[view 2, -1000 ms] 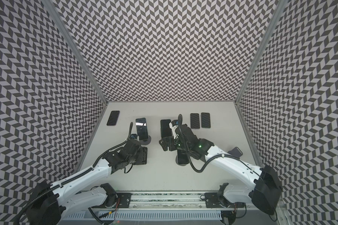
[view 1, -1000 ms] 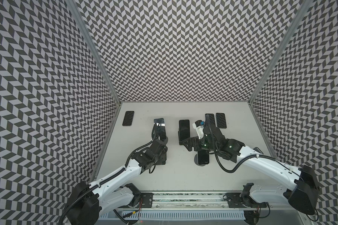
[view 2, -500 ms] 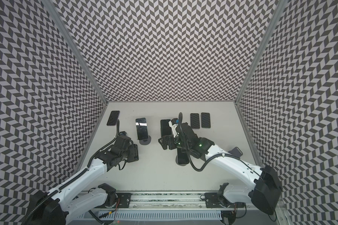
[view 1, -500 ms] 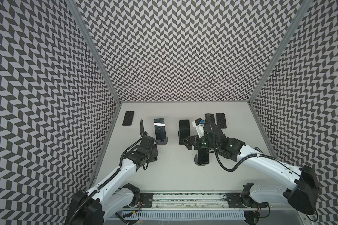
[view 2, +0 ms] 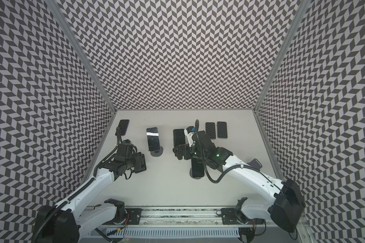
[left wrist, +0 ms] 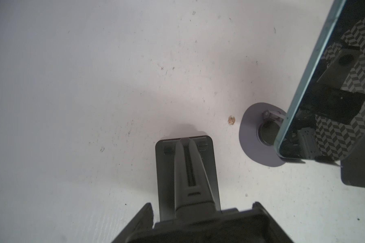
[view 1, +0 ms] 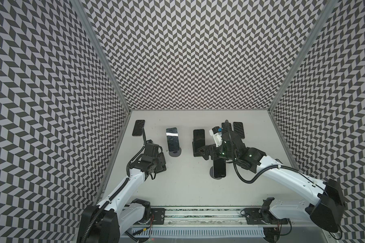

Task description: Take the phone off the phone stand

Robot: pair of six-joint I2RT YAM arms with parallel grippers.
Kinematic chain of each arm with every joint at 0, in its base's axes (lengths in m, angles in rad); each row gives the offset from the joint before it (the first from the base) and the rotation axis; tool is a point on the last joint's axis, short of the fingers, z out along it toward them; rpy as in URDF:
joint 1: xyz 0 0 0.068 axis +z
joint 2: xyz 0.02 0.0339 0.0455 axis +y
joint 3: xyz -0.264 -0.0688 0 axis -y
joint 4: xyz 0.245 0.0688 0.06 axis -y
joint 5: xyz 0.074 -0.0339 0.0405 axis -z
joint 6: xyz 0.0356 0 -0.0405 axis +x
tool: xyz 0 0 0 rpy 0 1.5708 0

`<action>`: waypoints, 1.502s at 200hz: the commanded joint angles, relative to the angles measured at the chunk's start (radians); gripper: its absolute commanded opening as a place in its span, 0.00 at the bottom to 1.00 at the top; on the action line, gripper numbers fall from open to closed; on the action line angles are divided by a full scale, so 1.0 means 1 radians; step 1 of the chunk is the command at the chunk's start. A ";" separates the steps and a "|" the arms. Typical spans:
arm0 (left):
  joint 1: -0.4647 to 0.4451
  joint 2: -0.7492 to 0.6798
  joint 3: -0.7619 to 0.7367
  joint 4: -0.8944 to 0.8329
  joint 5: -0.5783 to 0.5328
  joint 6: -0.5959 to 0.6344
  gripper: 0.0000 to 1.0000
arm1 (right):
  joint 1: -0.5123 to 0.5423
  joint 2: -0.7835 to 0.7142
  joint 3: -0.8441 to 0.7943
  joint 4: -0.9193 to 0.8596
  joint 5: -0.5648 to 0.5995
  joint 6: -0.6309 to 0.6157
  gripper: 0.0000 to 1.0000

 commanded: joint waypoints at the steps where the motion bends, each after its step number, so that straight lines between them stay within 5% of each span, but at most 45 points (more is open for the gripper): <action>1: 0.048 0.028 0.008 0.017 -0.035 0.014 0.60 | -0.017 -0.019 0.018 0.047 -0.024 -0.015 0.93; 136: 0.223 0.094 0.071 0.011 0.016 0.074 0.62 | -0.113 -0.042 0.022 0.052 -0.104 -0.041 0.93; 300: 0.284 0.169 0.136 0.008 -0.010 0.131 0.66 | -0.160 -0.044 0.082 0.001 -0.134 -0.085 0.93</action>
